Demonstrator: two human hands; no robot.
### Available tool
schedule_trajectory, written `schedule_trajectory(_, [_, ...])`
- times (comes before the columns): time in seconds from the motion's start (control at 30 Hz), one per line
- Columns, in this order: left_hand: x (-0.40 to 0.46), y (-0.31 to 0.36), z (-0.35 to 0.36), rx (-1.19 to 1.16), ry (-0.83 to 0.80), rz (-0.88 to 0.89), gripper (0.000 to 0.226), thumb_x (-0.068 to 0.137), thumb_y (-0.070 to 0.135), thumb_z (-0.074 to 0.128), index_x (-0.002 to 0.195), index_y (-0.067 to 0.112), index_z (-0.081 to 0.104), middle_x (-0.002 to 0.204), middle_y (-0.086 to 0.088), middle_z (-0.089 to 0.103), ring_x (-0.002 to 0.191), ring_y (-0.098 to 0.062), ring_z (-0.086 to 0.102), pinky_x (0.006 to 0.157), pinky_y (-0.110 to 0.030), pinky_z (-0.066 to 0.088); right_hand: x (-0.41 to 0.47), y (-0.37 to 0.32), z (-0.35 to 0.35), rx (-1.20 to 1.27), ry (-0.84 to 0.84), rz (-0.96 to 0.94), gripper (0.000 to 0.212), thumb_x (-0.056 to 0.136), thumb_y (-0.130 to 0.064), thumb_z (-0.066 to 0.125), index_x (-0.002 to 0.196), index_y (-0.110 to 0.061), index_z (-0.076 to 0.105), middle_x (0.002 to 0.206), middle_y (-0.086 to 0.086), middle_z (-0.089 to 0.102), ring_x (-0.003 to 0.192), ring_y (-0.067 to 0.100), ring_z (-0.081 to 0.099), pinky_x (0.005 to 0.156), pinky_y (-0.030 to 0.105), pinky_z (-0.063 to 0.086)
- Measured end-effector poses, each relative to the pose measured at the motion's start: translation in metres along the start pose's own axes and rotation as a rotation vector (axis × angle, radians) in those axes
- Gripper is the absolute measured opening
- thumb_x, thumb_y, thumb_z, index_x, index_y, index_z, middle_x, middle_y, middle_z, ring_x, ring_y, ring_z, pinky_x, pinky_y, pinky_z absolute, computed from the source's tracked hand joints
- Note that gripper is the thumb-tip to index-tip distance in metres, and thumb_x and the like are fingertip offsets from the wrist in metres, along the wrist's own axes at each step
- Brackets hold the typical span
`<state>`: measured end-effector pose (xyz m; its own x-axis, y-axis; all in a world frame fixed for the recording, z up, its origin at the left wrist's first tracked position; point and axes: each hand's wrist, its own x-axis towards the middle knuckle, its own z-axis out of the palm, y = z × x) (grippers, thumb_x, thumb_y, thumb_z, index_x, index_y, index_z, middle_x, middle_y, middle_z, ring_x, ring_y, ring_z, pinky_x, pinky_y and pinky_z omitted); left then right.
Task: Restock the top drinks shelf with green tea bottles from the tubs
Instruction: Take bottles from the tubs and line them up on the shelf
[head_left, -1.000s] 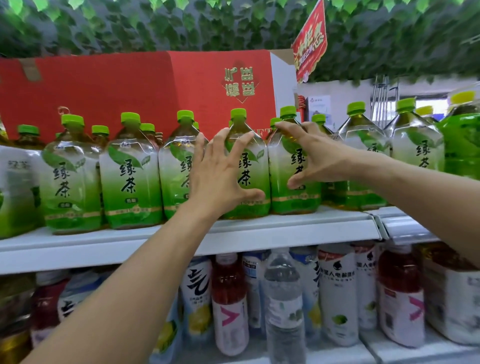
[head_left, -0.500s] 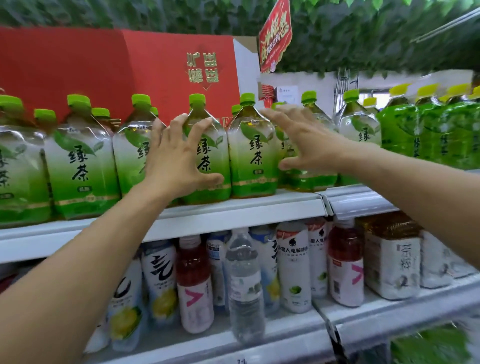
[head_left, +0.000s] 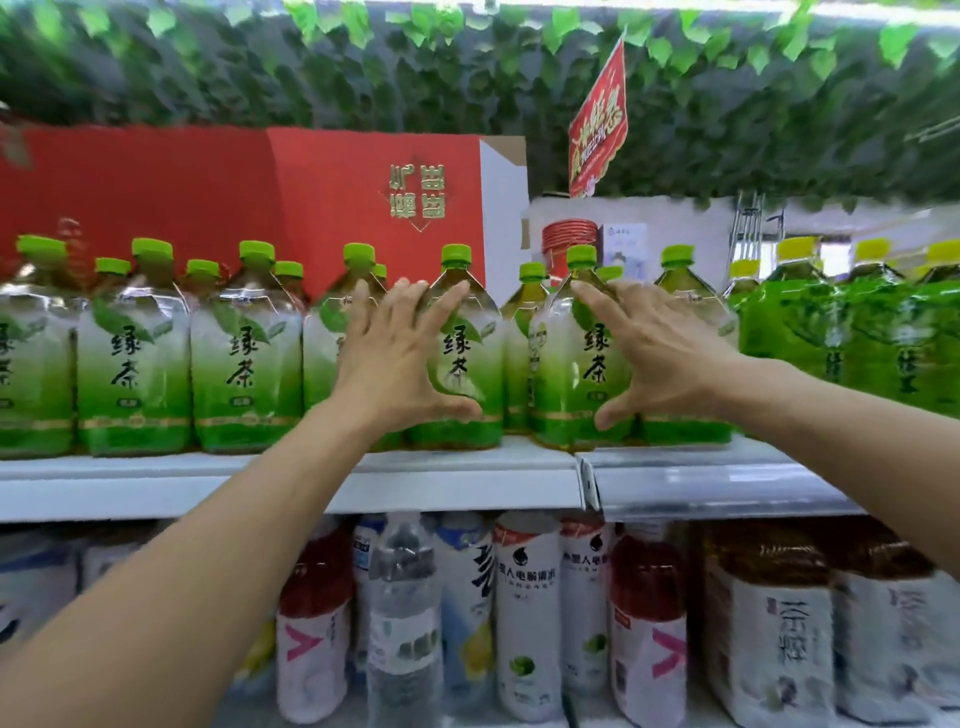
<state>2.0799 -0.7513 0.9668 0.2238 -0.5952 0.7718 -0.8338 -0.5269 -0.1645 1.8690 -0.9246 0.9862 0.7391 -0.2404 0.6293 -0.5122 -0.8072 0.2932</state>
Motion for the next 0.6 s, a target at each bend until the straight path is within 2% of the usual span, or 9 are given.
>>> schedule_trajectory(0.1, [0.000,0.002,0.001,-0.026,0.030,-0.011,0.128,0.058,0.084,0.070,0.157,0.042,-0.001,0.165,-0.008,0.017,0.155,-0.024,0.010,0.122,-0.055,-0.013,0.001,0.001,0.003,0.002,0.007,-0.019,0.146,0.050,-0.071,0.082,0.156,-0.026,-0.008,0.159,0.020,0.017,0.147,0.039,0.020,0.121,0.047,0.018])
schedule_trajectory(0.2, [0.001,0.002,0.002,-0.027,0.050,-0.021,0.129,0.057,0.083,0.071,0.157,0.041,0.001,0.164,-0.007,0.018,0.155,-0.024,0.012,0.122,-0.055,-0.013,0.004,-0.007,0.003,-0.014,0.043,-0.040,0.145,0.050,-0.071,0.082,0.157,-0.020,-0.001,0.158,0.021,0.018,0.144,0.040,0.024,0.119,0.049,0.022])
schedule_trajectory(0.3, [0.000,0.003,0.002,-0.013,0.047,-0.018,0.129,0.057,0.084,0.070,0.157,0.040,0.001,0.164,-0.007,0.018,0.155,-0.024,0.012,0.122,-0.055,-0.013,0.011,-0.023,0.002,-0.012,0.078,-0.044,0.142,0.052,-0.069,0.082,0.157,-0.020,0.001,0.158,0.020,0.018,0.143,0.041,0.026,0.113,0.055,0.033])
schedule_trajectory(0.47, [0.000,0.002,0.003,-0.030,0.058,-0.018,0.128,0.058,0.082,0.072,0.157,0.040,0.003,0.164,-0.008,0.018,0.155,-0.025,0.011,0.122,-0.055,-0.013,0.012,-0.026,0.010,0.115,0.069,-0.042,0.138,0.058,-0.057,0.087,0.158,-0.020,0.000,0.162,0.020,0.009,0.147,0.041,0.019,0.118,0.048,0.021])
schedule_trajectory(0.6, [0.000,0.004,0.002,-0.035,0.064,-0.011,0.128,0.058,0.082,0.072,0.157,0.039,0.003,0.163,-0.009,0.019,0.155,-0.026,0.010,0.122,-0.055,-0.013,0.007,-0.029,0.009,0.114,0.071,-0.024,0.131,0.066,-0.053,0.085,0.158,-0.021,-0.004,0.164,0.017,0.004,0.149,0.038,0.013,0.121,0.045,0.013])
